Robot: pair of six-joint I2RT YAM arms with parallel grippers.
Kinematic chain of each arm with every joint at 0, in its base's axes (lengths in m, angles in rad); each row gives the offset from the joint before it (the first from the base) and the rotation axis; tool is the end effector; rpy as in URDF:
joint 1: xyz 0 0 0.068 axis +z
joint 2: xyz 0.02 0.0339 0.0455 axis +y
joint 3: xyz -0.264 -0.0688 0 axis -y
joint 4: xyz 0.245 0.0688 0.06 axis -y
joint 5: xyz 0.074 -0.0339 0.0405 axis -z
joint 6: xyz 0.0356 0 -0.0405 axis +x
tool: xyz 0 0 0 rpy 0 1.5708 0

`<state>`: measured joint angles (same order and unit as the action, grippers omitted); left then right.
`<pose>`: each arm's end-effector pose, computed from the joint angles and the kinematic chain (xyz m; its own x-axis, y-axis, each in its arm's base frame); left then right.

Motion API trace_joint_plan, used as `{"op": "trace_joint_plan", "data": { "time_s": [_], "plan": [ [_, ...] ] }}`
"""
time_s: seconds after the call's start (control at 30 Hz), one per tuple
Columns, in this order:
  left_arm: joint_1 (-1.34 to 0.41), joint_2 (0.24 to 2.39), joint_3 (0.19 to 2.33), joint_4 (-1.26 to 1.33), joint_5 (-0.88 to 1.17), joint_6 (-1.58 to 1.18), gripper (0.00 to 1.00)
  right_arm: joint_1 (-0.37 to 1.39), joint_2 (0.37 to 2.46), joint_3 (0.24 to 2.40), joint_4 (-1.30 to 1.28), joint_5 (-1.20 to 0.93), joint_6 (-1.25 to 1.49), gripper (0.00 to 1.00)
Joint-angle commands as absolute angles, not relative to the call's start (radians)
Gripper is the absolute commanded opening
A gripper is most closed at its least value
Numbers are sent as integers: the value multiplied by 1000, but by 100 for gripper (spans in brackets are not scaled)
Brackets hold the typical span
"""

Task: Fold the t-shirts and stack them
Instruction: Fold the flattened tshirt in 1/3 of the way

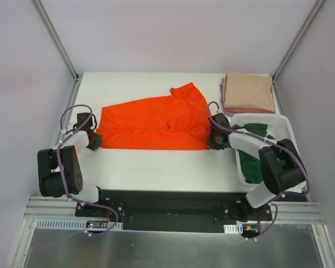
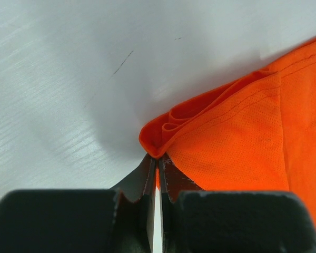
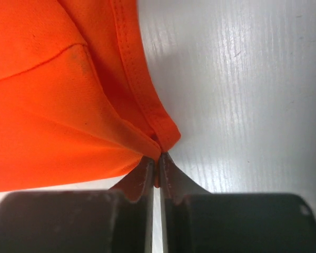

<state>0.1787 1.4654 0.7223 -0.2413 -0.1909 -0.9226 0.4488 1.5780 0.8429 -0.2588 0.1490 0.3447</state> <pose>0.2680 0.0553 0.1637 -0.2734 -0.8447 -0.4601 -0.8212 0.4540 -0.3457 0.2757 0.1269 0.1662 -0.8311 -0.0293 -0.5554 -0.0800 0.9945 0.0672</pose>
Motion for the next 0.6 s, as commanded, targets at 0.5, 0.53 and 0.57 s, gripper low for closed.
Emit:
{"op": "trace_joint_plan", "data": {
  "time_s": [0.5,0.53,0.57],
  "plan": [
    [187,770,966,-301,-120,-764,0,431,1045,1146,-379,247,117,0],
    [189,750,1003,-305,-111,-762,0,433,1013,1175,-397,244,101,0],
    [189,726,1032,-308,-100,-762,0,431,985,1210,-412,238,89,0]
  ]
}}
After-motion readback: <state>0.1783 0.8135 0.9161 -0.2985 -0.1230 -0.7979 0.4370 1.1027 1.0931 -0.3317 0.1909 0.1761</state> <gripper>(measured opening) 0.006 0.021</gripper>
